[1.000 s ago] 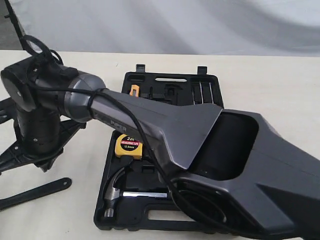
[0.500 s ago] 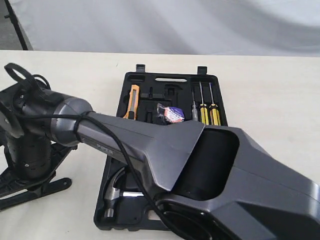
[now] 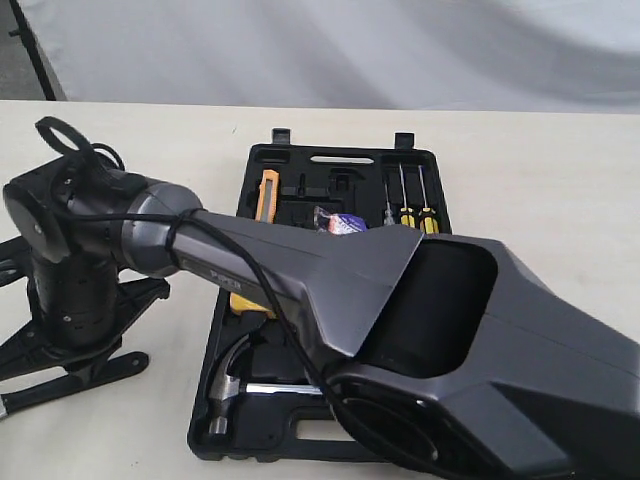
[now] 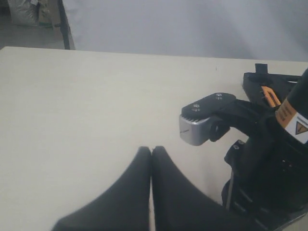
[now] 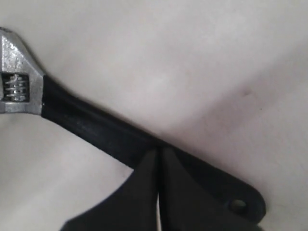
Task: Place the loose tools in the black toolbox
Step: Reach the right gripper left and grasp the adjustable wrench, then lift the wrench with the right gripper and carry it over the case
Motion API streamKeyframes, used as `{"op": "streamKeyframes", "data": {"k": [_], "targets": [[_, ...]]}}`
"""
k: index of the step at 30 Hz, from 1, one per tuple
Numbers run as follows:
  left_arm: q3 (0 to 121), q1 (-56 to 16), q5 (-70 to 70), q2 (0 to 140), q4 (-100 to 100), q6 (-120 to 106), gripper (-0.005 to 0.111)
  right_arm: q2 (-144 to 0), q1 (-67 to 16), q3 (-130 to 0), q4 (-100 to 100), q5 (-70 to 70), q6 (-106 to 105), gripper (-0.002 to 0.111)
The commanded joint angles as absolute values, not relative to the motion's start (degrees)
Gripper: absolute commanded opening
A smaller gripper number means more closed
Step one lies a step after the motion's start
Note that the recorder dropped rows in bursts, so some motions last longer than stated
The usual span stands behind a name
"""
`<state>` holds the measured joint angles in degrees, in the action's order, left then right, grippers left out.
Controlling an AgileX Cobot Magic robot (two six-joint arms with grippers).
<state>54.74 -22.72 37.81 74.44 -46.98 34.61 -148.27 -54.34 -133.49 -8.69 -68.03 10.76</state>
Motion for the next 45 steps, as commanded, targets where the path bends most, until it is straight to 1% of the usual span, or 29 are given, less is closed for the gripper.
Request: {"op": "streamKeyframes", "data": {"k": [1,7,10,15,19,22,24,26,28,30,32,33,43,44,45], "targets": [[54.2,-22.5,36.8,74.0,-46.2,35.2,0.001,-149.0,-51.7,-132.1,-3.2,-70.0,10.9,-0.001],[54.2,-22.5,36.8,74.0,-46.2,35.2,0.001,-148.9,-50.0,-132.0,-2.7,-70.0,9.7,-0.001],[54.2,-22.5,36.8,74.0,-46.2,35.2,0.001,-146.3,-49.5,-132.2,-3.0,-70.0,6.2,-0.001],[54.2,-22.5,36.8,74.0,-46.2,35.2,0.001,-143.4,-49.4,-136.8,-6.6,-70.0,-5.8,-0.001],[54.2,-22.5,36.8,74.0,-46.2,35.2,0.001,-144.7,-49.4,-138.3,-17.5,-69.9,-20.7,-0.001],[54.2,-22.5,36.8,74.0,-46.2,35.2,0.001,-146.7,-49.9,-138.3,-23.8,-64.6,-31.8,-0.001],[54.2,-22.5,36.8,74.0,-46.2,35.2,0.001,-147.6,-50.1,-138.3,-24.2,-63.1,-34.8,0.001],[54.2,-22.5,36.8,74.0,-46.2,35.2,0.001,-148.3,-50.1,-138.3,-24.4,-63.0,-35.2,0.010],[54.2,-22.5,36.8,74.0,-46.2,35.2,0.001,-149.1,-50.1,-138.3,-24.4,-63.9,-35.2,0.024],[54.2,-22.5,36.8,74.0,-46.2,35.2,0.001,-149.7,-50.1,-138.3,-24.4,-64.1,-36.0,0.041],[54.2,-22.5,36.8,74.0,-46.2,35.2,0.001,-150.2,-50.1,-138.3,-24.4,-63.8,-38.8,0.051],[54.2,-22.5,36.8,74.0,-46.2,35.2,0.001,-150.5,-50.1,-138.3,-24.4,-63.4,-40.9,0.054],[54.2,-22.5,36.8,74.0,-46.2,35.2,0.001,-153.7,-49.6,-135.8,-22.1,-58.8,-43.5,0.052],[54.2,-22.5,36.8,74.0,-46.2,35.2,0.001,-153.9,-49.4,-135.1,-22.2,-59.2,-43.5,0.050],[54.2,-22.5,36.8,74.0,-46.2,35.2,0.001,-153.9,-49.2,-134.4,-22.2,-59.7,-43.5,0.045]]}}
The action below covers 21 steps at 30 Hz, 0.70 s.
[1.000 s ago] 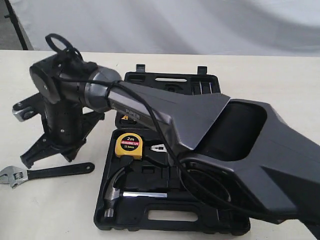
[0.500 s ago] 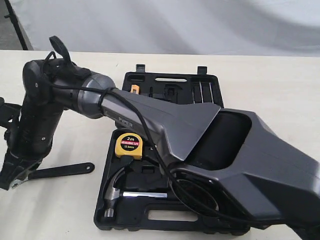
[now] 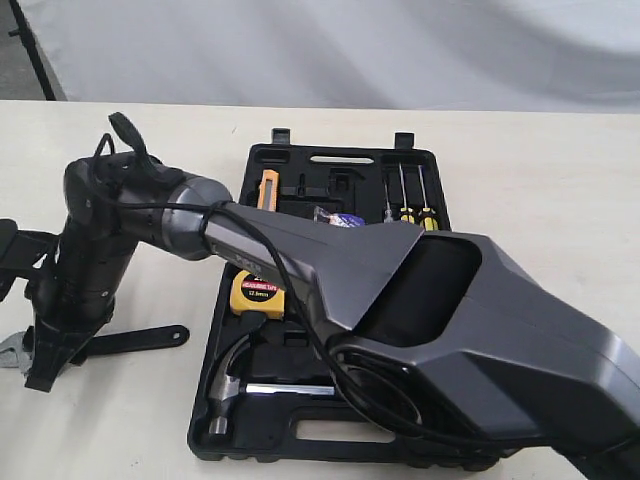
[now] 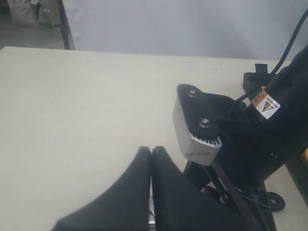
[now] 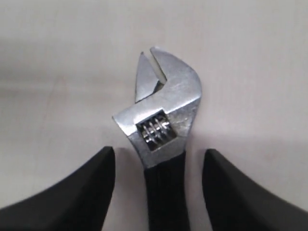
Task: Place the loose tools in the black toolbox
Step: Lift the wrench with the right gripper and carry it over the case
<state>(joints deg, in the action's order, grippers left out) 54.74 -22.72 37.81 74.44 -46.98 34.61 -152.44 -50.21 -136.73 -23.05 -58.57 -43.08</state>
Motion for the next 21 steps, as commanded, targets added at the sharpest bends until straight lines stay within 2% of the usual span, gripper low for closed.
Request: {"op": "streamKeyframes", "data": {"k": [1,5,21], "targets": [[54.2,-22.5,36.8,74.0,-46.2,35.2,0.001,-153.9,-49.1,-133.6,-22.2,-60.5,-43.5,0.038],[54.2,-22.5,36.8,74.0,-46.2,35.2,0.001,-154.0,-48.6,-131.8,-22.0,-64.2,-43.5,0.001],[54.2,-22.5,36.8,74.0,-46.2,35.2,0.001,-146.5,-48.1,-135.9,-20.0,-66.3,-42.2,-0.001]]}}
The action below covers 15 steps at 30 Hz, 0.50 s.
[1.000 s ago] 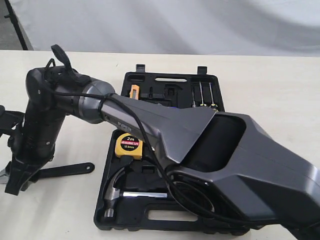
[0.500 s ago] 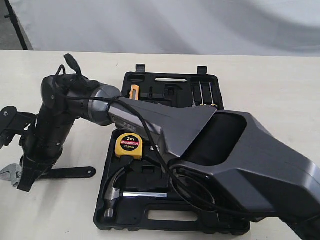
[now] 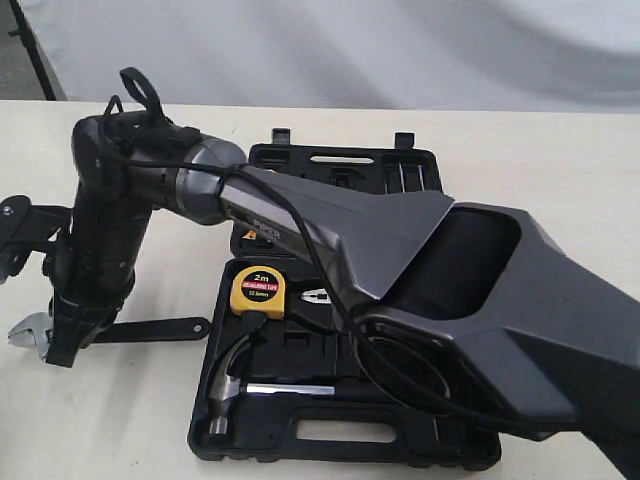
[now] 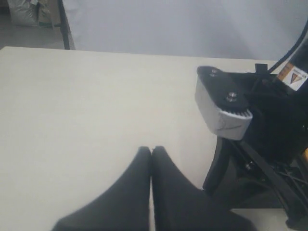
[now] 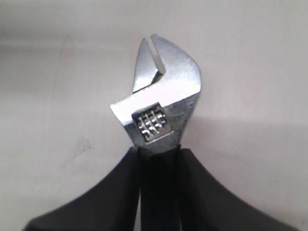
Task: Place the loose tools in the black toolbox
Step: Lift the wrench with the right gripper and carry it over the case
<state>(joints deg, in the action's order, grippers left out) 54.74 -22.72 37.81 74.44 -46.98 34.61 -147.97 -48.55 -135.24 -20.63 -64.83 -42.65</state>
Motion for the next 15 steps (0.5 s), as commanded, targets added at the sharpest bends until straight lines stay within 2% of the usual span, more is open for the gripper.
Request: {"op": "streamKeyframes", "data": {"k": [1,10,15], "targets": [[54.2,-22.5,36.8,74.0,-46.2,35.2,0.001,-146.3,-48.1,-135.9,-19.7,-66.5,-41.5,-0.001],[54.2,-22.5,36.8,74.0,-46.2,35.2,0.001,-140.4,-46.1,-135.7,-16.6,-70.0,-36.5,-0.001],[54.2,-22.5,36.8,74.0,-46.2,35.2,0.001,-133.5,-42.6,-129.0,-15.9,-70.0,-35.3,-0.001]]}}
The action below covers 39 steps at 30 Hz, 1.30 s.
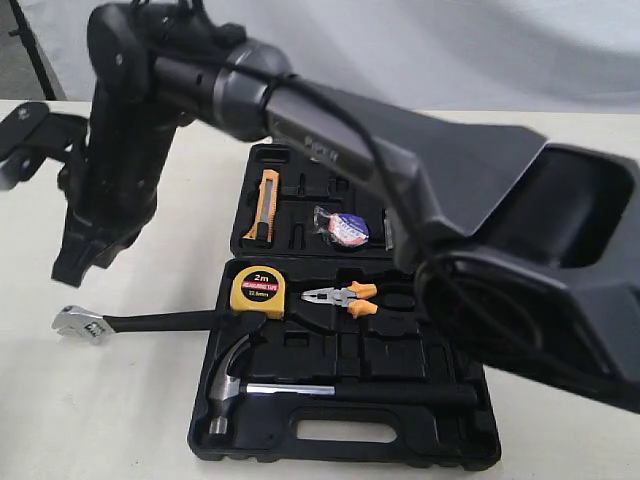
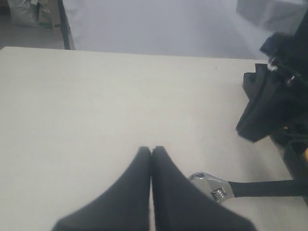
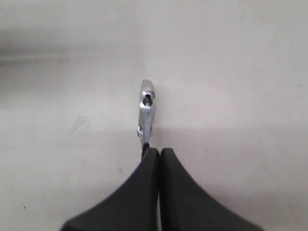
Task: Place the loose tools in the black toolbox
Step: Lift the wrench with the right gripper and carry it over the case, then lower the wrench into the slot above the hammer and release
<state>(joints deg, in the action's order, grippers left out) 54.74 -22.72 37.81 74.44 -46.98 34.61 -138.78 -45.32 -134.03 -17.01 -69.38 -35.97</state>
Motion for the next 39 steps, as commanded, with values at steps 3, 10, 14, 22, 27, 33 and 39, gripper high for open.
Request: {"op": "streamKeyframes", "data": {"k": [3,10,14,22,27,33,39], "targets": [[54.2,-22.5,36.8,74.0,-46.2,35.2,0.001,-128.6,-40.7,-119.4,-15.6,-70.0,-36.5,-0.001],[54.2,-22.5,36.8,74.0,-46.2,35.2,0.001,-129.5,-44.3,-114.5,-15.8,-59.1,-42.1,0.041],[54.2,-22.5,36.8,74.0,-46.2,35.2,0.001,-134.2,-46.2,-114.5,-15.8,-53.0,-43.4,0.053],[54.2,-22.5,36.8,74.0,-46.2,35.2,0.001,-140.6,-46.3,-114.5,-15.8,-49.9,-42.9,0.053],[54.2,-22.5,36.8,74.0,-46.2,35.2,0.001,-141.2,-46.3,-114.5,-15.5,-50.0,-42.9,0.030],[54.2,-22.5,36.8,74.0,-46.2,35.2,0.001,-139.0,-46.3,-116.5,-15.1,-52.6,-42.7,0.000],[54.2,-22.5,36.8,74.0,-46.2,35.2,0.001,-134.2,-45.8,-121.5,-14.5,-62.5,-39.6,0.000]]}}
